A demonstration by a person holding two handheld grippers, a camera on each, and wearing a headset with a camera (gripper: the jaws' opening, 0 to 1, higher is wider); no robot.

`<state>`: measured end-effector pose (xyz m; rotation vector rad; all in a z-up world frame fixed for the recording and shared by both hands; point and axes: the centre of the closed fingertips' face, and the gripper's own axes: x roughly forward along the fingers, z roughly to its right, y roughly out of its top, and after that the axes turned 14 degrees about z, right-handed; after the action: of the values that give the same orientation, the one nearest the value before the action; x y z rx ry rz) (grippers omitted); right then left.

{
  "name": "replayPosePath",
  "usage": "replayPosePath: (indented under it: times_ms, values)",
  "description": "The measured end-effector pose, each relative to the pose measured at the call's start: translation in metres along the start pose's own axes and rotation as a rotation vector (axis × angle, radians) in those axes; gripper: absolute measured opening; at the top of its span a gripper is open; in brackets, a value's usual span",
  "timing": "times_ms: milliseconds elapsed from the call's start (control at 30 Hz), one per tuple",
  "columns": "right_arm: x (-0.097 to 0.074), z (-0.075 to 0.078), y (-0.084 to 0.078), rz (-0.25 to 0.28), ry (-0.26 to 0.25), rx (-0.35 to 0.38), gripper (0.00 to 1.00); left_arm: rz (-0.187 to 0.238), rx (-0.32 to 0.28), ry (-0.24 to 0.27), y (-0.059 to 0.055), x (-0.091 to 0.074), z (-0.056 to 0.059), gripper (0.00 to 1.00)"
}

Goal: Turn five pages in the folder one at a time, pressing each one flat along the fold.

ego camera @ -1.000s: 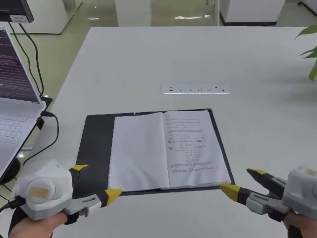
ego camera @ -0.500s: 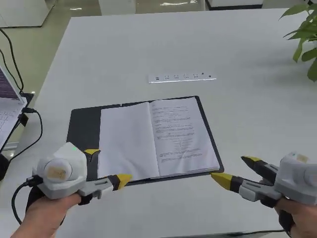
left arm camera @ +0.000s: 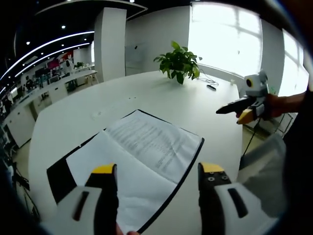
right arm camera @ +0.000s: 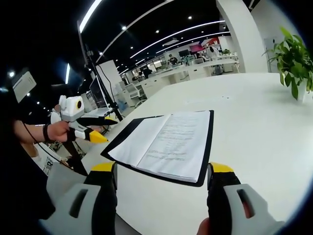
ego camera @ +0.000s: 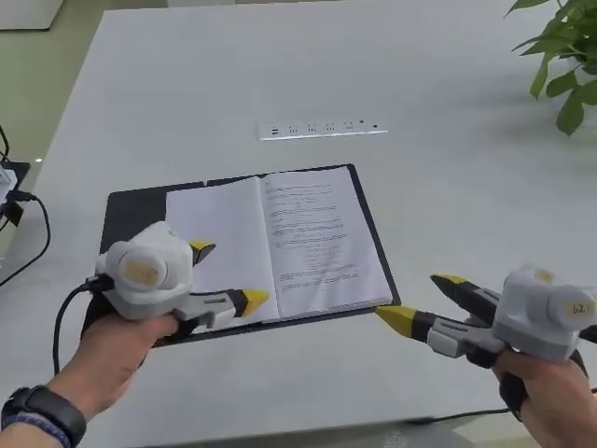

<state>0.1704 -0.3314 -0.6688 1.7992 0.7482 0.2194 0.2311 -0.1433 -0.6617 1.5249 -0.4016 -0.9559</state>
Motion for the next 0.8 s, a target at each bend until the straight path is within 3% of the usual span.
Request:
replayPosePath:
  times_ms: [133,333,567,800]
  values:
    - [0.000,0.000,-0.001,-0.004,0.003,0.002,0.74,0.007,0.012,-0.032,0.008,0.021,0.006,0.65]
    - [0.000,0.001,-0.001,-0.007,0.004,0.007,0.74,0.015,0.026,-0.088,0.018,0.058,0.026,0.65]
    - [-0.005,0.001,-0.004,-0.020,0.006,0.012,0.73,-0.008,0.048,-0.131,0.016,0.098,0.050,0.65]
    - [-0.012,0.008,-0.005,-0.016,-0.009,0.021,0.73,-0.050,0.083,-0.155,0.001,0.131,0.063,0.66]
